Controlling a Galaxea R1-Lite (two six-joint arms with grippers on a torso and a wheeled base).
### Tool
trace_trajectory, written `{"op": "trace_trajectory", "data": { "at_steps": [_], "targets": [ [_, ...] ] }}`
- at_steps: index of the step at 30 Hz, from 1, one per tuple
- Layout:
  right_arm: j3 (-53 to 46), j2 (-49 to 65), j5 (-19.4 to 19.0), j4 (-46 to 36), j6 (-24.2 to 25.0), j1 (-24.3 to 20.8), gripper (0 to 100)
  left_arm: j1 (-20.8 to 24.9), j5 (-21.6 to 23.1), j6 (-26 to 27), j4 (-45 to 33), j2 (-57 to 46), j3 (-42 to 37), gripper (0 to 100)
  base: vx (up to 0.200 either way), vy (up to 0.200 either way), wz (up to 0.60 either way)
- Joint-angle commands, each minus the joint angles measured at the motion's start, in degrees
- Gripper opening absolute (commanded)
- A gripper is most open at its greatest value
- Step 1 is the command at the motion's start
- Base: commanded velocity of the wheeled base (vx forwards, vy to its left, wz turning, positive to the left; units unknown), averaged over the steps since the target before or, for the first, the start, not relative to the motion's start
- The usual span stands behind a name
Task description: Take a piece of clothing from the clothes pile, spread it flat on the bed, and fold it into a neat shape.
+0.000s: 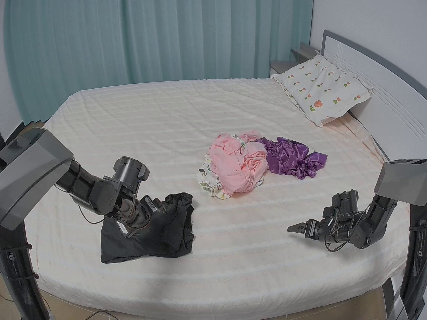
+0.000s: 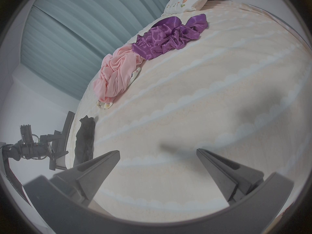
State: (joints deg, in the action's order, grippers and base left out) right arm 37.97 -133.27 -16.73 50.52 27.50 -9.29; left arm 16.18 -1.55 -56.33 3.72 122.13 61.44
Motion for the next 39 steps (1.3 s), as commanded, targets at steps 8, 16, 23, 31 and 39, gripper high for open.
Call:
{"op": "trace_trajectory", "data": {
  "at_steps": [8,16,23,31,39],
  "targets": [
    [0.52,-0.33,0.20,0.02,0.18,-0.73,100,-7.65,8.05,-2.38,1.12,-1.89,-3.70,100,0.000,0.150,0.00],
    [0.96,-0.41,0.38,0.90,1.94,-1.87,100,-11.52,13.24,-2.38,1.29,-2.68,-4.93,100,0.000,0.200,0.00],
    [0.96,-0.59,0.73,2.92,1.94,-2.58,100,-13.45,16.49,-2.29,1.29,-2.95,-5.28,100,0.000,0.200,0.00],
    [1.75,0.03,0.91,3.53,1.94,-2.66,100,-14.42,18.86,-2.11,1.29,-2.86,-5.37,100,0.000,0.200,0.00],
    [4.30,0.11,6.35,3.53,3.87,-5.48,100,-15.21,19.13,-2.03,1.29,-2.68,-5.37,100,0.000,0.200,0.00]
  ]
}}
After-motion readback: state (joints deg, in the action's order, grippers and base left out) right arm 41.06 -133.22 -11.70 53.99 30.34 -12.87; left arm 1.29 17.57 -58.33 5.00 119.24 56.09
